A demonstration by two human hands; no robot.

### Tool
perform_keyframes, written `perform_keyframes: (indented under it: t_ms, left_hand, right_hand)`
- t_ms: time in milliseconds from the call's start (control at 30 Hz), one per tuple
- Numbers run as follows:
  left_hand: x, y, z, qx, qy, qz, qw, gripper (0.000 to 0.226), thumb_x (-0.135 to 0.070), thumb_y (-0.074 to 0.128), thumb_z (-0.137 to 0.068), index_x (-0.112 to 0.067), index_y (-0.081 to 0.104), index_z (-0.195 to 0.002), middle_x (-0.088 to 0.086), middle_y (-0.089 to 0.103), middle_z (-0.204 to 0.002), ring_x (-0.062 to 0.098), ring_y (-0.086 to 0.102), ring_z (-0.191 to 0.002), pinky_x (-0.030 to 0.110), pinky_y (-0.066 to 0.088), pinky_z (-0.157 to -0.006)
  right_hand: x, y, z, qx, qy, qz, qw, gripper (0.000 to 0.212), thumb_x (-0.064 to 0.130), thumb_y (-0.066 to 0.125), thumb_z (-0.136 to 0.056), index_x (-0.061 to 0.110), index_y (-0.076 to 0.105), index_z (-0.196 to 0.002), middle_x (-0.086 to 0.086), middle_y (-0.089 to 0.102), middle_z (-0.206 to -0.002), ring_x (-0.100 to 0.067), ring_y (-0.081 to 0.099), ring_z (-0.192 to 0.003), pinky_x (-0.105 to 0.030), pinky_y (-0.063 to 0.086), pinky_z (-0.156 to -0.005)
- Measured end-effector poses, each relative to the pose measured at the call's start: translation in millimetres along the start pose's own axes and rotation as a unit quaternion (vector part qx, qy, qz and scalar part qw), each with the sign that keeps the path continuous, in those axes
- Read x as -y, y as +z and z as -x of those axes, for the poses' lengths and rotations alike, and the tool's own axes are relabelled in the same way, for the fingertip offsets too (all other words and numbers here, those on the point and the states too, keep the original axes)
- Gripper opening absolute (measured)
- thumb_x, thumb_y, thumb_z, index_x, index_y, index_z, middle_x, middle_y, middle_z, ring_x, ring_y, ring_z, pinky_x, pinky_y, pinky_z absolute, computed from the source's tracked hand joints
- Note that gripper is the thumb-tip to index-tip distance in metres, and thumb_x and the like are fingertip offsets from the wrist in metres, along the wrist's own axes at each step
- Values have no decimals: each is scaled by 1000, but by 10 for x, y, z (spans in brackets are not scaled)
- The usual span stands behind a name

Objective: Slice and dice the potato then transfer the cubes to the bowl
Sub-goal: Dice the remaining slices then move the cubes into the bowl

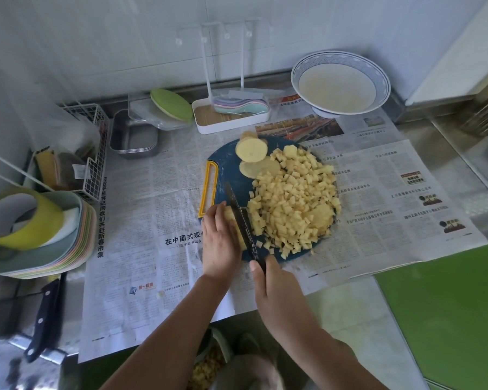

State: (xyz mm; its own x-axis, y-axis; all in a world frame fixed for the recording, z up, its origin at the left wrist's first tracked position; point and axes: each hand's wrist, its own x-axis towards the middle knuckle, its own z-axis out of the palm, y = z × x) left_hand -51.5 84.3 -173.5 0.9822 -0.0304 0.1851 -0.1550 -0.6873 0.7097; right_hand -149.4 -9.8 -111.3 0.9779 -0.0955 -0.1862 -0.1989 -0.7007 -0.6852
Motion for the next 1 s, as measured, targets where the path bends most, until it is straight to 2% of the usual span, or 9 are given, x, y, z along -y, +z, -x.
perform_keyframes:
  t_ms: [200, 367, 467, 533, 633, 733, 867, 933, 1000]
  left_hand:
    - [2, -23, -14, 6, 14, -4, 1000, 55, -28, 26, -95, 7, 45, -133, 23, 48, -126, 36, 48, -116, 43, 41, -102]
    - [28, 15, -8, 8, 2, 1, 1000, 51, -20, 26, -91, 8, 44, -130, 23, 47, -124, 31, 42, -116, 39, 35, -105]
    - [31, 22, -9, 15, 0, 0, 1000, 57, -25, 24, -90, 8, 42, -132, 23, 45, -127, 33, 41, -119, 38, 33, -107]
    - [36, 26, -9, 12, -10, 14, 1000, 57, -26, 24, -90, 8, 41, -133, 22, 43, -128, 31, 39, -120, 41, 33, -108]
    - [35, 30, 2, 6, -17, 24, 1000, 57, -25, 25, -89, 7, 40, -133, 22, 43, -128, 28, 39, -120, 39, 34, -108]
    - [70, 58, -4, 4, 0, 10, 1000, 48, -21, 31, -92, 5, 40, -132, 21, 43, -127, 27, 40, -118, 37, 35, -106]
    - [182, 130, -21, -27, 17, 1, 999, 46, 6, 53, -89, -9, 35, -129, 18, 43, -125, 26, 41, -117, 42, 42, -102]
    - [128, 100, -18, -31, 17, 8, 999, 33, -6, 41, -95, -3, 40, -127, 19, 45, -124, 29, 45, -117, 43, 43, -102]
    - [58, 67, -18, -25, 13, 27, 999, 38, -18, 31, -96, 1, 46, -124, 20, 47, -123, 33, 48, -115, 44, 43, -101]
  right_hand:
    - [42, 41, 18, 16, 17, 41, 999, 23, 43, 21, -102, 25, 34, -97, 12, 46, -75, -7, 46, -64, -20, 36, -55]
    - [96, 132, 1, 36, 43, 137, 989, 47, 48, 8, -99, 18, 39, -118, 9, 57, -84, -12, 61, -77, -19, 31, -45]
    - [112, 163, -30, 62, 76, 143, 985, 40, 43, 18, -104, 16, 35, -129, 3, 66, -102, -13, 66, -93, -19, 40, -59]
    - [128, 166, -47, 72, 88, 133, 985, 40, 43, 18, -104, 16, 34, -129, 3, 66, -103, -13, 65, -95, -22, 46, -72]
    - [166, 167, -76, 74, 103, 122, 984, 41, 45, 18, -103, 17, 33, -130, 2, 66, -104, -14, 65, -96, -24, 46, -76]
    - [174, 189, -174, 77, 118, 129, 982, 40, 44, 20, -104, 16, 35, -127, -1, 67, -102, -17, 65, -94, -26, 43, -71]
    - [198, 225, -357, 46, 107, 159, 980, 36, 38, 24, -105, 12, 37, -126, -2, 66, -101, -18, 66, -94, -26, 47, -71]
    - [133, 196, -437, 24, 80, 142, 986, 38, 37, 24, -105, 10, 42, -122, -1, 63, -92, -15, 64, -81, -20, 45, -62]
    - [-5, 104, -491, 32, 85, 60, 994, 35, 38, 27, -104, 12, 50, -105, 2, 54, -79, -11, 52, -65, -20, 40, -52]
